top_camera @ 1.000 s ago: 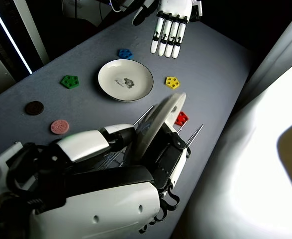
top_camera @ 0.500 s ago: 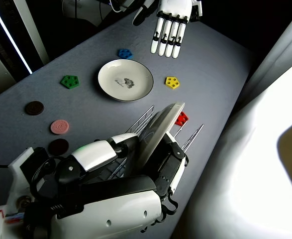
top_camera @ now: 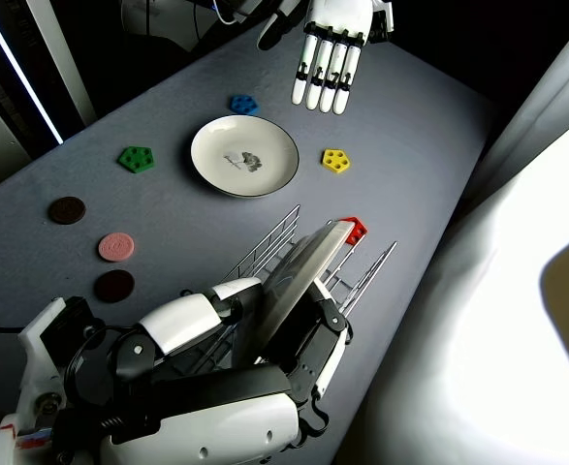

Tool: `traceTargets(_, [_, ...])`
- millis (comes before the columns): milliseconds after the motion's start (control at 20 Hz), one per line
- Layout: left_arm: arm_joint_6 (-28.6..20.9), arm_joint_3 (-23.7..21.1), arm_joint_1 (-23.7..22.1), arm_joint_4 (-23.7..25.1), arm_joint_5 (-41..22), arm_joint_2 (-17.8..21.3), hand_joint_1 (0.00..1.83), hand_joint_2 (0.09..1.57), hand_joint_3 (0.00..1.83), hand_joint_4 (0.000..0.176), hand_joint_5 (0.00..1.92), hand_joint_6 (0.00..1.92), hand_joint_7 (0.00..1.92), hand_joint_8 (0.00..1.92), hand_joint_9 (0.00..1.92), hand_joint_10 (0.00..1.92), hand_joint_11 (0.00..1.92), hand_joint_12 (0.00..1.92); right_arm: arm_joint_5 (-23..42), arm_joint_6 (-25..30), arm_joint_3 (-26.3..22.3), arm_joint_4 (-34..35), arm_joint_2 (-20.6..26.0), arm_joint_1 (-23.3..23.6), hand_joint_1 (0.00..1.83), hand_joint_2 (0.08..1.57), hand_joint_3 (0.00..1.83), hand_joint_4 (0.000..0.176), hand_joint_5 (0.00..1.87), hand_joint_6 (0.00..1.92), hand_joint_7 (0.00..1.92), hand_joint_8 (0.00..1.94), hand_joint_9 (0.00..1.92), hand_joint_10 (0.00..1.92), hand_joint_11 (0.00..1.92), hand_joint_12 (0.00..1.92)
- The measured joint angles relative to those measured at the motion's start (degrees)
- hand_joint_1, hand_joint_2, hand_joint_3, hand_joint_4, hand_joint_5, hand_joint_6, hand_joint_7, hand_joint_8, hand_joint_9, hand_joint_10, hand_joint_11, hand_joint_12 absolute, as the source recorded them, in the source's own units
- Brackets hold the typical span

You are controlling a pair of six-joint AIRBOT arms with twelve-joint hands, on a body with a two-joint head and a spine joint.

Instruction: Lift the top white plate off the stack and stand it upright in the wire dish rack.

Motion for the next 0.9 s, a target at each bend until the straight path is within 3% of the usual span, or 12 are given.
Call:
traceTargets(150, [0.0, 0.0, 0.0, 0.0, 0.0, 0.0, 0.25, 0.96, 0.0, 0.0, 0.08, 0.01, 0.08, 0.01, 0.08, 0.01, 0.11, 0.02, 0.5, 0.1, 0.6, 0.5, -0.1, -0.6, 1.48, 1.16, 0.0, 0.0, 0.76, 1.21, 0.79, 0.96, 0.94, 1.03, 0.73, 1.65])
traceTargets(450, [0.0, -0.1, 0.0, 0.0, 0.0, 0.0, 0.23, 0.97, 0.0, 0.0, 0.07, 0.0, 0.08, 0.0, 0.08, 0.01, 0.11, 0.02, 0.9, -0.1, 0.8, 1.5, -0.2, -2.7, 1.48, 1.15, 0.0, 0.0, 0.76, 1.22, 0.81, 0.94, 0.94, 1.02, 0.76, 1.61])
traceTargets(500, [0.0, -0.1, 0.0, 0.0, 0.0, 0.0, 0.23, 0.97, 0.0, 0.0, 0.07, 0.0, 0.07, 0.0, 0.08, 0.0, 0.1, 0.01, 1.0, -0.2, 0.8, 1.7, -0.2, -3.1, 1.49, 1.07, 0.0, 0.0, 0.92, 1.07, 0.95, 0.78, 1.06, 0.81, 1.02, 1.33])
traceTargets(550, [0.0, -0.1, 0.0, 0.0, 0.0, 0.0, 0.23, 0.97, 0.0, 0.0, 0.06, 0.0, 0.07, 0.0, 0.07, 0.0, 0.09, 0.01, 1.1, -0.4, 0.8, 1.7, -0.3, -3.1, 1.22, 1.15, 0.0, 0.0, 0.88, 1.12, 0.89, 0.34, 0.97, 0.37, 0.94, 0.75])
traceTargets(600, [0.0, 0.0, 0.0, 0.1, 0.0, 0.0, 0.23, 0.97, 0.0, 0.0, 0.06, 0.0, 0.07, 0.0, 0.07, 0.0, 0.09, 0.01, 1.2, -0.9, 0.7, 1.7, -0.3, -3.6, 1.22, 1.15, 0.0, 0.0, 0.88, 1.12, 0.89, 0.34, 0.97, 0.37, 0.94, 0.75])
traceTargets(650, [0.0, -0.1, -0.2, 0.2, 0.0, 0.0, 0.24, 0.97, 0.0, 0.0, 0.07, 0.0, 0.07, 0.0, 0.08, 0.0, 0.1, 0.01, 1.4, -1.0, 0.4, 1.7, -0.3, -3.8, 1.15, 1.15, 0.0, 0.0, 0.9, 1.08, 0.83, 0.02, 0.91, 0.03, 1.0, 0.33])
traceTargets(700, [0.0, -0.1, -0.2, 0.2, 0.0, 0.0, 0.24, 0.97, 0.0, 0.0, 0.07, 0.0, 0.07, 0.0, 0.08, 0.0, 0.1, 0.01, 1.5, -1.1, 0.3, 1.8, -0.3, -4.0, 1.15, 1.15, 0.0, 0.0, 0.9, 1.08, 0.83, 0.02, 0.91, 0.03, 1.0, 0.33])
traceTargets(750, [0.0, -0.1, -0.2, 0.1, -0.1, 0.0, 0.22, 0.97, 0.0, 0.0, 0.06, 0.0, 0.06, 0.0, 0.07, 0.0, 0.09, 0.01, 1.5, -1.1, 0.0, 1.8, -0.3, -4.0, 1.17, 1.05, 0.0, 0.0, 0.69, 0.4, 0.71, 0.0, 0.81, 0.0, 1.0, 0.16])
traceTargets(800, [0.0, -0.1, -0.2, 0.1, -0.1, 0.0, 0.22, 0.97, 0.0, 0.0, 0.06, 0.0, 0.06, 0.0, 0.07, 0.0, 0.09, 0.01, 1.8, -1.1, -0.1, 2.2, -0.5, -4.5, 1.17, 1.05, 0.0, 0.0, 0.69, 0.4, 0.71, 0.0, 0.81, 0.0, 1.0, 0.16])
traceTargets(850, [0.0, -0.1, -0.2, 0.2, -0.1, 0.0, 0.23, 0.97, 0.0, 0.0, 0.05, 0.01, 0.06, 0.01, 0.06, 0.01, 0.09, 0.01, 2.4, -1.1, -0.2, 2.2, -0.6, -4.6, 1.15, 0.98, 0.0, 0.0, 0.64, 0.03, 0.65, 0.0, 0.74, 0.0, 0.93, 0.09])
traceTargets(900, [0.0, -0.1, -0.2, 0.2, -0.1, 0.0, 0.23, 0.97, 0.0, 0.0, 0.05, 0.01, 0.06, 0.01, 0.06, 0.01, 0.09, 0.01, 2.6, -1.2, -0.2, 2.3, -0.7, -4.6, 1.15, 0.98, 0.0, 0.0, 0.64, 0.03, 0.65, 0.0, 0.74, 0.0, 0.93, 0.09])
